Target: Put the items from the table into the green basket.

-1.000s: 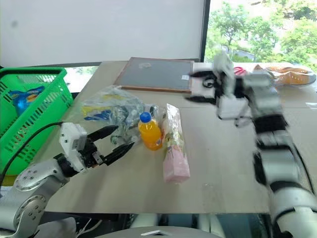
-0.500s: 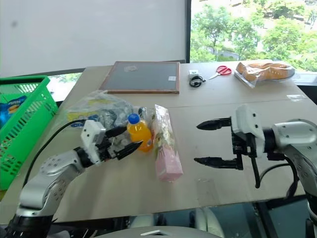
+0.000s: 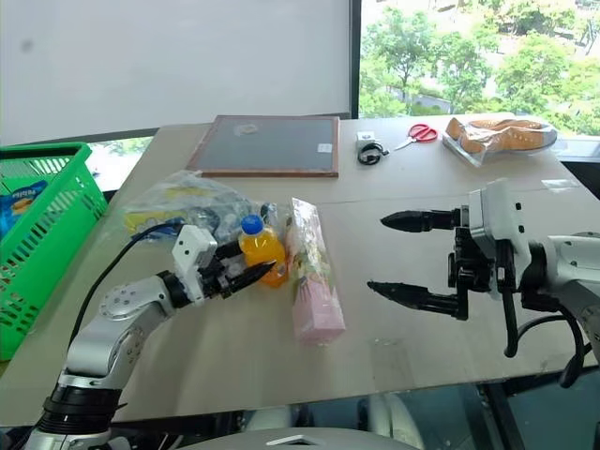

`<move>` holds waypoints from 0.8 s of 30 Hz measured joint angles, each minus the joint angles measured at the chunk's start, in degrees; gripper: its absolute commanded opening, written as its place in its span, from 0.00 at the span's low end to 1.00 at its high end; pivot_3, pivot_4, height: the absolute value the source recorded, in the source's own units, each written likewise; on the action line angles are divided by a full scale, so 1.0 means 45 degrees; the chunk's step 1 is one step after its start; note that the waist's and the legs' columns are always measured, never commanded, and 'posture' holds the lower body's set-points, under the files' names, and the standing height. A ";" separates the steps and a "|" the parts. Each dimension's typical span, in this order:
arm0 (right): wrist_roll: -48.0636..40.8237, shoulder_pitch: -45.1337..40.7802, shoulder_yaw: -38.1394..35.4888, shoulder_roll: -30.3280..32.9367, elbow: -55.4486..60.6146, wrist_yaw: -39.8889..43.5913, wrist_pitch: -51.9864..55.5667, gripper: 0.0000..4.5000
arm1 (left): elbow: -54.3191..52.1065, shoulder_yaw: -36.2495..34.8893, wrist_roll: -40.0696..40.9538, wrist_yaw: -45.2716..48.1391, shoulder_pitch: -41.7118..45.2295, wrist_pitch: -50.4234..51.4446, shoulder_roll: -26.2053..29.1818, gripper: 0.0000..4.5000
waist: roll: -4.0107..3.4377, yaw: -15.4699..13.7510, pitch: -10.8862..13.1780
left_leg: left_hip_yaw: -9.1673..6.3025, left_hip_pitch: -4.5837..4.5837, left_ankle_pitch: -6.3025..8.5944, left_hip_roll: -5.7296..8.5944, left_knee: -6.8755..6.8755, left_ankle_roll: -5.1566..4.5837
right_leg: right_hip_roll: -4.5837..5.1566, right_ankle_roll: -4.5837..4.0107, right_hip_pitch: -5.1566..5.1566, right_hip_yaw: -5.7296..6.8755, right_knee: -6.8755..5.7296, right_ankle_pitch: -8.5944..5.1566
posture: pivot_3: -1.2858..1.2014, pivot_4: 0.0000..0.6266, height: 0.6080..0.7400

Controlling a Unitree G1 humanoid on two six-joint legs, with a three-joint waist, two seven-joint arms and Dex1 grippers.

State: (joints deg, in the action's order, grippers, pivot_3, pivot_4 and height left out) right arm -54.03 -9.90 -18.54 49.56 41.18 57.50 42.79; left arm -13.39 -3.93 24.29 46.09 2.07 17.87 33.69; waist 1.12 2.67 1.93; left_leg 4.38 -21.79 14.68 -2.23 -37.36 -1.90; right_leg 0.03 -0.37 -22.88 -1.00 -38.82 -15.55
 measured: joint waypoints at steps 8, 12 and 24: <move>-0.0222 -0.0142 0.0496 0.0139 0.0008 -0.0092 -0.0211 1.00 | -0.0527 -0.1138 0.1687 -0.0786 -0.0543 0.1410 -0.0702 0.47 | 0.0025 -0.0005 0.0025 | -0.0013 -0.0013 0.0000 -0.0007 -0.0001 -0.0001 | -0.0002 0.0029 -0.0008 0.0008 -0.0002 -0.0018 | 0.49 0.03 1.00; -0.0256 -0.0617 0.0894 0.0001 -0.0122 -0.0064 -0.0514 1.00 | -0.1417 -0.2196 0.2954 -0.1666 -0.0757 0.2626 -0.0733 0.47 | 0.0086 -0.0038 0.0068 | -0.0023 -0.0017 0.0000 -0.0010 0.0000 0.0000 | -0.0004 0.0030 -0.0011 0.0016 -0.0003 -0.0018 | 0.50 0.03 1.00; 0.0202 -0.1502 0.2176 -0.0608 -0.1227 0.0625 -0.1552 1.00 | -0.0571 -0.7407 0.7864 -0.6756 0.3548 0.4693 0.0503 0.47 | 0.0174 -0.0326 0.0106 | -0.0034 -0.0026 0.0001 0.0004 -0.0009 -0.0001 | 0.0003 -0.0011 -0.0004 0.0027 -0.0001 0.0011 | 0.54 0.02 1.00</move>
State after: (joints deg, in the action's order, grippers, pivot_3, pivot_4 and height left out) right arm -53.12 -16.66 -8.74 46.82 35.66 60.31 35.81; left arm -15.96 -37.26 59.67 15.68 18.03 38.98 35.95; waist 1.91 1.20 2.41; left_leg 4.23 -21.90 14.68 -2.21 -37.40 -1.91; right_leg 0.04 -0.42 -22.90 -0.87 -38.83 -15.50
